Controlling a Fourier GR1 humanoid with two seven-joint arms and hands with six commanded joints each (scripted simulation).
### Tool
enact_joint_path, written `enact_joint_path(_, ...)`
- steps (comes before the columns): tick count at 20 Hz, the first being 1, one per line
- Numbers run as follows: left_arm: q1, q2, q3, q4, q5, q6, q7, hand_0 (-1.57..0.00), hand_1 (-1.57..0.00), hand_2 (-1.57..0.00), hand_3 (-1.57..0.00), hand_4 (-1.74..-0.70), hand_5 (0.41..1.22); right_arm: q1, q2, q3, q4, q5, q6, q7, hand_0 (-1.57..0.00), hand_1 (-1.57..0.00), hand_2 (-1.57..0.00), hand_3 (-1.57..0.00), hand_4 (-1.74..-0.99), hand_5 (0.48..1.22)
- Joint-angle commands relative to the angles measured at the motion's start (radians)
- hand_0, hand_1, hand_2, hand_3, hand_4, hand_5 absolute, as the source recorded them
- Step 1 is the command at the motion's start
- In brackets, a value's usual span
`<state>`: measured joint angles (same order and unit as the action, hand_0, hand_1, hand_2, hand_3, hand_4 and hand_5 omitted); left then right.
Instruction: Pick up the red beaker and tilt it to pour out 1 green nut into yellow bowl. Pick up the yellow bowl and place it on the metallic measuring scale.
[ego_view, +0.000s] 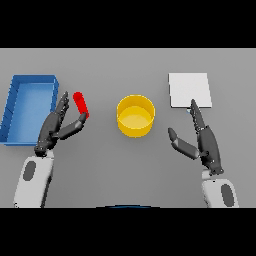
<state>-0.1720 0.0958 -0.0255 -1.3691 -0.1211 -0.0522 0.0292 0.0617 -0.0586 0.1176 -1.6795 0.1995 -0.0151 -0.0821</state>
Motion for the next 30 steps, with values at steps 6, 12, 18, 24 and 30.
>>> enact_joint_path(6,-0.124,-0.020,0.001,0.139,-0.041,0.030,-0.050,0.00,0.00,0.00,0.00,-1.20,0.654,-0.001,0.005,-0.002,0.015,-0.005,0.003,-0.001,0.00,0.00,0.00,0.00,-1.229,0.628)
enact_joint_path(12,-0.225,-0.024,0.022,0.274,-0.061,0.053,-0.072,0.00,0.00,0.00,0.00,-1.20,0.671,0.005,-0.003,-0.011,0.002,-0.013,0.004,-0.004,0.00,0.00,0.00,0.00,-1.238,0.638)
enact_joint_path(18,-0.292,-0.043,0.087,0.403,-0.014,0.061,-0.186,0.00,0.00,0.00,0.00,-1.29,0.708,0.011,-0.002,-0.009,-0.023,-0.014,0.001,0.008,0.00,0.00,0.00,0.00,-1.246,0.645)
enact_joint_path(24,-0.344,-0.086,0.123,0.512,-0.017,0.139,-0.242,-0.55,-0.59,-0.66,-0.73,-1.47,0.943,0.022,-0.010,-0.014,-0.023,-0.016,0.003,-0.006,0.00,0.00,0.00,0.00,-1.237,0.648)
enact_joint_path(30,-0.357,-0.079,0.091,0.525,-0.065,0.170,-0.250,-1.30,-1.31,-1.33,-1.24,-1.60,1.148,0.023,-0.001,-0.008,-0.029,-0.025,0.011,-0.003,0.00,0.00,0.00,0.00,-1.250,0.647)
